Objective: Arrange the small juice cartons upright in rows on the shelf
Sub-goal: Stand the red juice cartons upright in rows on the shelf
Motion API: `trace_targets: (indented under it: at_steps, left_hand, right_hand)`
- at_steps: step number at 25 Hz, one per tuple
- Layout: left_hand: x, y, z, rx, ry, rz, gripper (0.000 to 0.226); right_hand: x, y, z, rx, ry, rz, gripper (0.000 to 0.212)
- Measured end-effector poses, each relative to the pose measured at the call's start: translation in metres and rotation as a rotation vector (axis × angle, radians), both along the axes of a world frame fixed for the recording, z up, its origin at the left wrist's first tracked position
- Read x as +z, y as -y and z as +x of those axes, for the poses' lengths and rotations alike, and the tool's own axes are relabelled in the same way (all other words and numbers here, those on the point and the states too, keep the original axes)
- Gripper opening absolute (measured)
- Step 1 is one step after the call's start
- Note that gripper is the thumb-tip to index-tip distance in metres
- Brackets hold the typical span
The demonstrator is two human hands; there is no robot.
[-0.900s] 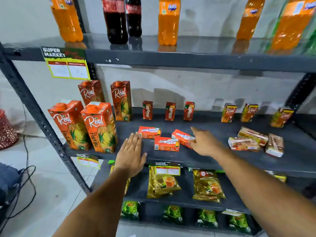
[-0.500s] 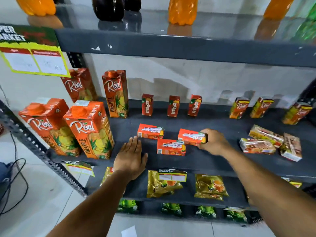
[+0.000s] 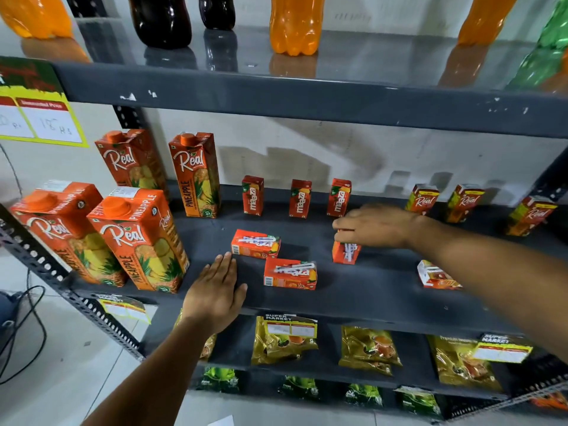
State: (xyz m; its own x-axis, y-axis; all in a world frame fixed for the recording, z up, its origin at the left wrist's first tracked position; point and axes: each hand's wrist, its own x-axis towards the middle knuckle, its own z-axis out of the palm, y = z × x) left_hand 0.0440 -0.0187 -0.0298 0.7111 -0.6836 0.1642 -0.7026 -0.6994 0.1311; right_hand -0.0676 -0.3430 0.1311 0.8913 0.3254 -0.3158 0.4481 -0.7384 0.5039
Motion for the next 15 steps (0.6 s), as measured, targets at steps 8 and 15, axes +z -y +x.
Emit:
trace_targets:
  at_steps: [8, 15]
  left_hand:
    - [-0.002, 0.0, 0.001, 0.027, -0.006, 0.021, 0.079]
    - [-0.002, 0.001, 0.0, 0.029, 0.002, 0.026, 0.079]
  right_hand:
    - [0.007, 0.018, 0.012, -0.243, -0.059, 0.332, 0.053]
    - [0.012, 0.016, 0.012, -0.294, -0.066, 0.324, 0.052]
